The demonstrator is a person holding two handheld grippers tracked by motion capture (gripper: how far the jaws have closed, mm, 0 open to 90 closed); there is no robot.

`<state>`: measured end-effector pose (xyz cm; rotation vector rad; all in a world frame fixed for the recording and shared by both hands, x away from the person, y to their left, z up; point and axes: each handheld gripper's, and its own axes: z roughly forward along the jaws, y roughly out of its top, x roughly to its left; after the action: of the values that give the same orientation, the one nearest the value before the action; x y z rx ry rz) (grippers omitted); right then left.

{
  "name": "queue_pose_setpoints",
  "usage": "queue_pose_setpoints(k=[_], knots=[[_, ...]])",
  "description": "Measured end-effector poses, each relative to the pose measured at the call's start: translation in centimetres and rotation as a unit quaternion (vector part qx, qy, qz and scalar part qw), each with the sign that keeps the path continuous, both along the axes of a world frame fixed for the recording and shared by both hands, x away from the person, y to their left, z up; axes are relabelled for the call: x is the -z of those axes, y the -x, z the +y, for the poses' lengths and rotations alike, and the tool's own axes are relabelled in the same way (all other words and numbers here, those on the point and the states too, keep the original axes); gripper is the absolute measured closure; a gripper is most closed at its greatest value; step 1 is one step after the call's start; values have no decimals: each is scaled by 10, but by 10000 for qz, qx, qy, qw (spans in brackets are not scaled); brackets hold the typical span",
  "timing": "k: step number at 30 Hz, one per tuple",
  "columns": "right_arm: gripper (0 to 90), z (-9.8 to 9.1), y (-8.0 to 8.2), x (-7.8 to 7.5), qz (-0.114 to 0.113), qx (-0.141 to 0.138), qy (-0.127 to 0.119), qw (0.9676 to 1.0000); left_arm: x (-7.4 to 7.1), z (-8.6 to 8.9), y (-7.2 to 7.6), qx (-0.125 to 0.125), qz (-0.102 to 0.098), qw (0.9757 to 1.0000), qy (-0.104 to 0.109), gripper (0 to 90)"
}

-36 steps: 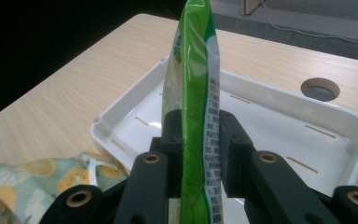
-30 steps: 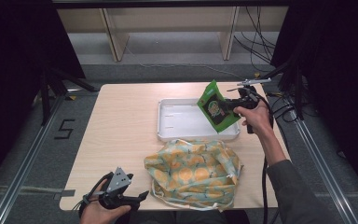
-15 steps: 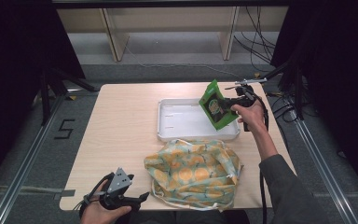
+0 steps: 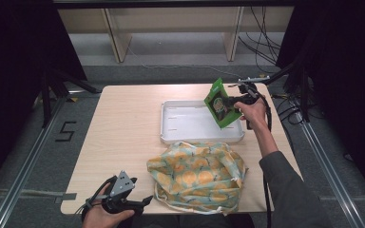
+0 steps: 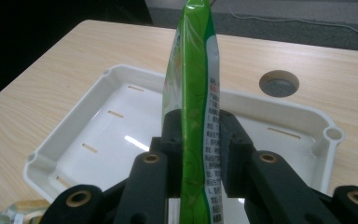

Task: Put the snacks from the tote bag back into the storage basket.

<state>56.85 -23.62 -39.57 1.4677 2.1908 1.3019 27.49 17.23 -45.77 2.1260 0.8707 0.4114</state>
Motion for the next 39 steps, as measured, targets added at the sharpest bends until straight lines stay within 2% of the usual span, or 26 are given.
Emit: queue_pose_setpoints(k=[2, 3, 4, 8, 9, 10, 11, 12, 14, 15, 16, 18, 19, 20, 25, 26, 28, 29, 30, 31, 32, 33, 36, 37, 38, 39], knots=[[757, 0, -5, -1, -34, -46, 71, 10000, 0, 0, 0, -2, 8, 10000, 0, 203], [757, 2, -5, -1, 91, 68, 18, 9999, 0, 0, 0, -3, 5, 10000, 4, 202], [756, 1, -8, -1, -33, 12, 127, 9999, 1, -1, 1, -91, 64, 9999, 50, 202], [756, 4, -15, 1, 21, 89, 75, 9999, 1, -2, 2, -16, 85, 9999, 53, 202], [756, 7, -15, 0, 258, 214, 34, 9994, 0, -2, 1, -3, 73, 10000, 51, 202], [756, 6, -20, 3, -15, 115, 67, 9999, 0, -2, 1, 1, 65, 10000, 56, 202], [756, 7, -18, 1, 165, 180, 99, 9997, 0, -2, 1, 4, 53, 10000, 49, 202], [756, 7, -21, 2, 51, 147, 177, 9997, 0, -2, 2, -43, 78, 10000, 44, 202], [755, 11, -20, 2, 354, 335, 11, 9988, 1, -2, 2, -38, 71, 10000, 32, 202], [755, 6, -25, 5, 19, 145, 187, 9997, 0, -2, 2, -34, 69, 10000, 3, 202], [755, 8, -25, 4, 138, 258, 163, 9994, 0, -3, 2, -13, 72, 10000, 50, 202], [755, 6, -26, 5, 146, 258, 191, 9994, 1, -2, 2, 58, 59, 10000, 19, 202], [755, 9, -24, 3, 372, 407, 71, 9985, 1, -3, 2, 15, 81, 10000, -4, 202], [754, 6, -29, 7, 99, 323, 183, 9993, 1, -3, 2, 5, 97, 9999, 43, 202], [754, 2, -31, 8, 389, 576, 122, 9975, 1, -2, 1, 105, -3, 9999, 1, 202], [754, 0, -33, 9, 289, 532, 196, 9980, 1, -2, 2, 73, 11, 10000, 16, 202], [754, 0, -34, 11, 330, 616, 196, 9974, 0, -3, 2, 38, 26, 10000, 62, 201], [754, -2, -37, 13, 198, 545, 215, 9981, 0, -3, 2, 88, 2, 10000, 29, 202], [754, 1, -35, 12, 406, 733, 190, 9963, 0, -3, 2, 78, 12, 10000, 36, 202], [754, 0, -37, 14, 340, 651, 107, 9972, 1, -3, 2, 73, 11, 10000, 34, 202], [753, -3, -41, 18, 86, 529, 187, 9984, 0, -3, 2, 60, 38, 10000, -42, 202], [754, -2, -40, 15, 338, 663, 250, 9969, 0, -4, 3, 17, 77, 9999, 71, 202], [753, 0, -40, 17, 371, 715, 231, 9965, 0, -4, 3, 48, 69, 10000, 52, 202], [753, -2, -42, 20, 205, 659, 326, 9971, 0, -3, 3, 58, 59, 10000, 6, 202], [753, 2, -40, 19, 488, 837, 118, 9952, 0, -3, 3, 69, 31, 10000, -1, 202], [753, 2, -41, 19, 474, 817, 145, 9954, 0, -3, 2, 131, -5, 9999, -24, 202]])
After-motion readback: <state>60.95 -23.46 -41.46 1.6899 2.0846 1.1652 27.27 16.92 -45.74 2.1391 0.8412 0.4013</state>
